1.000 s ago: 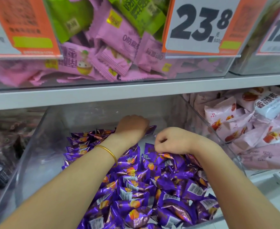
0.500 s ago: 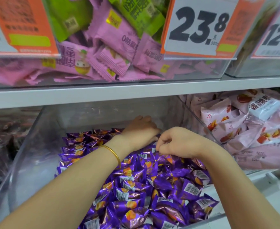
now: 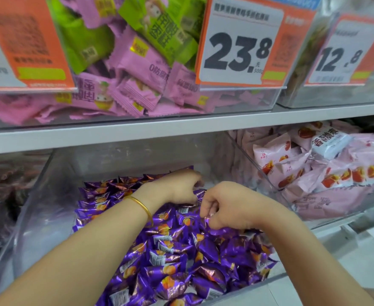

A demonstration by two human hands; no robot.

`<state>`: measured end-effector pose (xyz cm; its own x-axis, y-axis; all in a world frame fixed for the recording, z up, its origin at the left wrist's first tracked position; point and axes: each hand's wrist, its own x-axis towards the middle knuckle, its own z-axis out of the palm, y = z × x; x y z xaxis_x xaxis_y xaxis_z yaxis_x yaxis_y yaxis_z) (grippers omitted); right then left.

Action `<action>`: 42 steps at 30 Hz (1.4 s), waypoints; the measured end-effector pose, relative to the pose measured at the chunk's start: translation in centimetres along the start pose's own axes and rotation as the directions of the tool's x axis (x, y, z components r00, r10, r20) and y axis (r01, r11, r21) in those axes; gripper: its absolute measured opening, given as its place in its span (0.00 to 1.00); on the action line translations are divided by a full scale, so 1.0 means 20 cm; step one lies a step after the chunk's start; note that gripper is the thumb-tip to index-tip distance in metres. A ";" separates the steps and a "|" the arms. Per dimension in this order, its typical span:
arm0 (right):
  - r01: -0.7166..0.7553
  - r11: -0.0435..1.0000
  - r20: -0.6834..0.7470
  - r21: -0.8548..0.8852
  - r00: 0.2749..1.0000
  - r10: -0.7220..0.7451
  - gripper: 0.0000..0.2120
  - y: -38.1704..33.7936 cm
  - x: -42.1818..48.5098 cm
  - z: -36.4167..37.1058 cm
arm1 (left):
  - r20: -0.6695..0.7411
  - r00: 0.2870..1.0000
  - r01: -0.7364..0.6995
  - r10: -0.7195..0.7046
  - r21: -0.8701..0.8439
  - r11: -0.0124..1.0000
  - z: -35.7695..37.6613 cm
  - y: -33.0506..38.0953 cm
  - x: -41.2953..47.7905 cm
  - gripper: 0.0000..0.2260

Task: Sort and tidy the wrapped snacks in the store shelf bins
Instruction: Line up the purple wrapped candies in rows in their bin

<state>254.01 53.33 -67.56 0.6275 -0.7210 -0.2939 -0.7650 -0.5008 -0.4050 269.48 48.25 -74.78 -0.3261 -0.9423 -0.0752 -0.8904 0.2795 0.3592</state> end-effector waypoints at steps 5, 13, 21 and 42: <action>0.005 0.988 -0.045 0.154 0.999 0.002 0.10 0.03 0.01 -0.02 | -0.256 0.959 0.112 -0.122 -0.053 0.992 -0.04 -0.05 -0.02 0.09; 0.047 0.973 -0.212 0.226 0.977 0.002 0.11 0.08 0.06 0.01 | -0.410 0.906 0.209 -0.106 0.217 0.953 -0.03 -0.06 -0.06 0.09; -0.010 0.960 -0.350 0.281 0.930 0.112 0.10 0.10 0.11 0.03 | -0.368 0.912 0.287 -0.181 0.255 0.923 -0.02 -0.04 -0.07 0.06; -0.181 0.983 -0.132 -0.012 0.975 0.177 0.17 0.12 0.10 0.04 | 0.143 0.984 -0.150 0.103 0.366 0.919 -0.06 0.01 -0.09 0.18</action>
<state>253.57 51.01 -69.88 0.4571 -0.8553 -0.2439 -0.8674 -0.3681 -0.3348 270.20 49.76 -73.37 -0.4583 -0.8723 -0.1701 -0.8853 0.4650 0.0006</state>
